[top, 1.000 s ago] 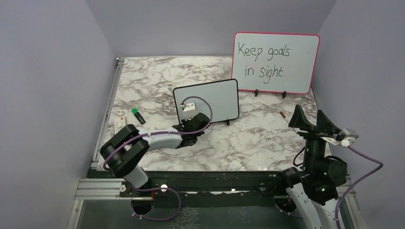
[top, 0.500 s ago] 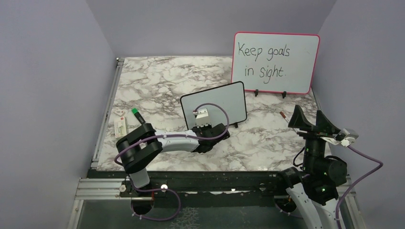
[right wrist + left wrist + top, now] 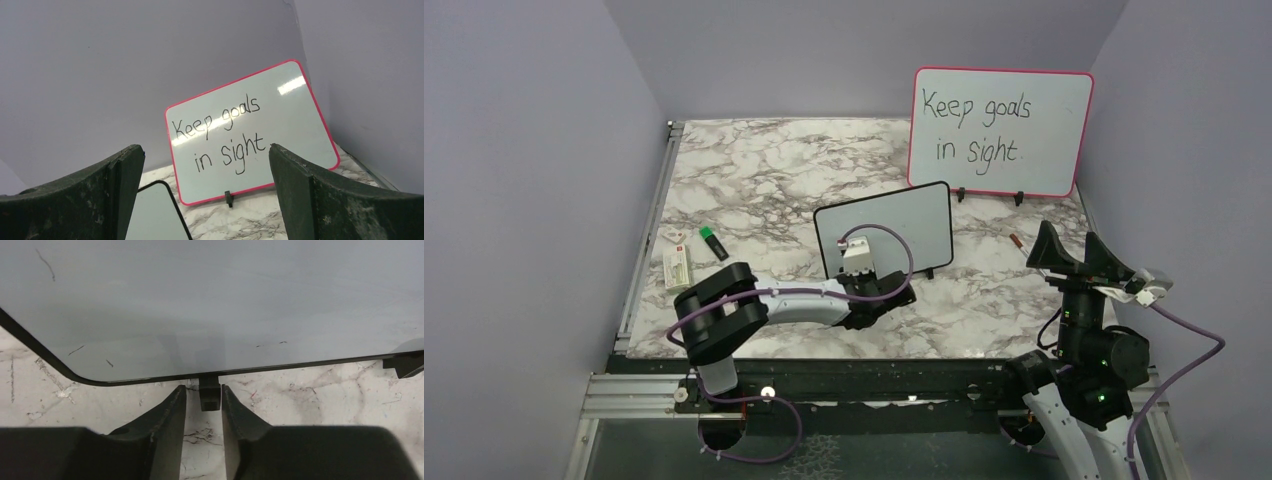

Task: Write a sentence on the whiteboard
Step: Move the whiteboard to the center of the board, then open the whiteboard marker at the center of the board.

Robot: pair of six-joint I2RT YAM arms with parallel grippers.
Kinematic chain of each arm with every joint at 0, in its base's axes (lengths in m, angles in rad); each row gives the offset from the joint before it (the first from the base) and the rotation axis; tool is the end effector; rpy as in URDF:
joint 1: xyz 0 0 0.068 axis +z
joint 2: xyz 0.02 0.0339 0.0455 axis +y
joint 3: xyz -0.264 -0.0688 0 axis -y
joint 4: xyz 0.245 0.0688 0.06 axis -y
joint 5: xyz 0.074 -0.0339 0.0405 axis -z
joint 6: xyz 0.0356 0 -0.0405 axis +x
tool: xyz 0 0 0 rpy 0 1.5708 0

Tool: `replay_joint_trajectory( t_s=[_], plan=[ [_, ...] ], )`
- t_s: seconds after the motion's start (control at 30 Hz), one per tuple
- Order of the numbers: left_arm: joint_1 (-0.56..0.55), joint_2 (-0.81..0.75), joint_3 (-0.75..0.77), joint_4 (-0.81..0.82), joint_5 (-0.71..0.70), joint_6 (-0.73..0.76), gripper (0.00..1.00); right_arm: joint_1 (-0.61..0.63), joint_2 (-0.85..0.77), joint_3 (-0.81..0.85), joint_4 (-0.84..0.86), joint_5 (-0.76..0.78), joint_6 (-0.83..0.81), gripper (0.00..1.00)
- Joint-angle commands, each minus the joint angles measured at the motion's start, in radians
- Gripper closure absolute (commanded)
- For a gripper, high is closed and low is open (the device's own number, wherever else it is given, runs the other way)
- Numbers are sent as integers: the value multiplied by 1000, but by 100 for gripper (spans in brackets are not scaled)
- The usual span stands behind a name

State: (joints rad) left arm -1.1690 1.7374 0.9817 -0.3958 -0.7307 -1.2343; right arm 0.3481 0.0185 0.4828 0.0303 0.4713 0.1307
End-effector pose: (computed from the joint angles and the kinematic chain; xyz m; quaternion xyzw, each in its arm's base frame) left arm 0.1486 -0.2890 0.1577 -0.1041 0.9106 -0.0552 0.3960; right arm 0.0443 -0.0011 0.3319 0.1452 0.5171 0.0817 0.8395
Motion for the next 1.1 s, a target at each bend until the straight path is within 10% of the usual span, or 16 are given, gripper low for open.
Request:
replay_joint_trajectory(
  t_s=[0.0, 0.33, 1.07],
  plan=[
    [-11, -70, 14, -47, 3, 1, 63, 6, -13, 17, -9, 23, 0, 0],
    [-11, -250, 46, -65, 25, 202, 19, 8, 69, 53, -58, 7, 5, 0],
    [366, -685, 160, -114, 163, 984, 1, 7, 657, 322, -426, -13, 73, 0]
  ],
)
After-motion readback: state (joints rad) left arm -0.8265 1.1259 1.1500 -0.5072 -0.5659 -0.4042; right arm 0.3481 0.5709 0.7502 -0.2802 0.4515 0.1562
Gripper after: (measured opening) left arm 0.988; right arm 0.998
